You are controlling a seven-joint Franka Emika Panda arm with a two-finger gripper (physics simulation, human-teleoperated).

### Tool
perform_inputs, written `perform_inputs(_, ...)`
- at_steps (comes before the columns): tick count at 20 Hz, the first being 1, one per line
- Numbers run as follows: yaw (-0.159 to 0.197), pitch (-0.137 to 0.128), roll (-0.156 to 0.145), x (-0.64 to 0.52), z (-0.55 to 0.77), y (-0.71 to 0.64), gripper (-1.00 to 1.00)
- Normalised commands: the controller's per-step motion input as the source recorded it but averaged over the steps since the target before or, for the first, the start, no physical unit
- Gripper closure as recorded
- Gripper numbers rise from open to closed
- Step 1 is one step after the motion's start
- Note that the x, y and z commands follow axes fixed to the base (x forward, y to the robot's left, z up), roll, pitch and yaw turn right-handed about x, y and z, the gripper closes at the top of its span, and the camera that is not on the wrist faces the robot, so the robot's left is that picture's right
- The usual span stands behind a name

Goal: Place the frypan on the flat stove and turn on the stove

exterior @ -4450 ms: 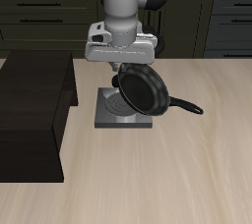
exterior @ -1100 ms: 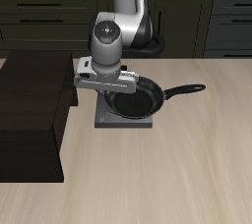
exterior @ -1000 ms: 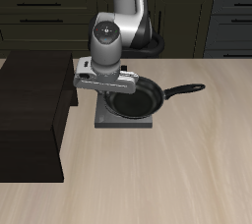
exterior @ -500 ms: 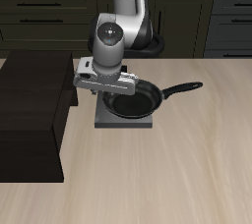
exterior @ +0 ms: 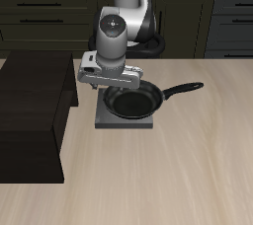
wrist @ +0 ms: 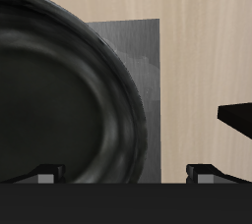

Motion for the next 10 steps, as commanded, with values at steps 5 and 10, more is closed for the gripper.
perform_inputs(5, -0.004, -0.056, -0.003, -0.23, 0.14, 0.1, -1.0)
perform_inputs(10, 0.025, -0.064, -0.012, -0.24, 0.12, 0.16, -1.0)
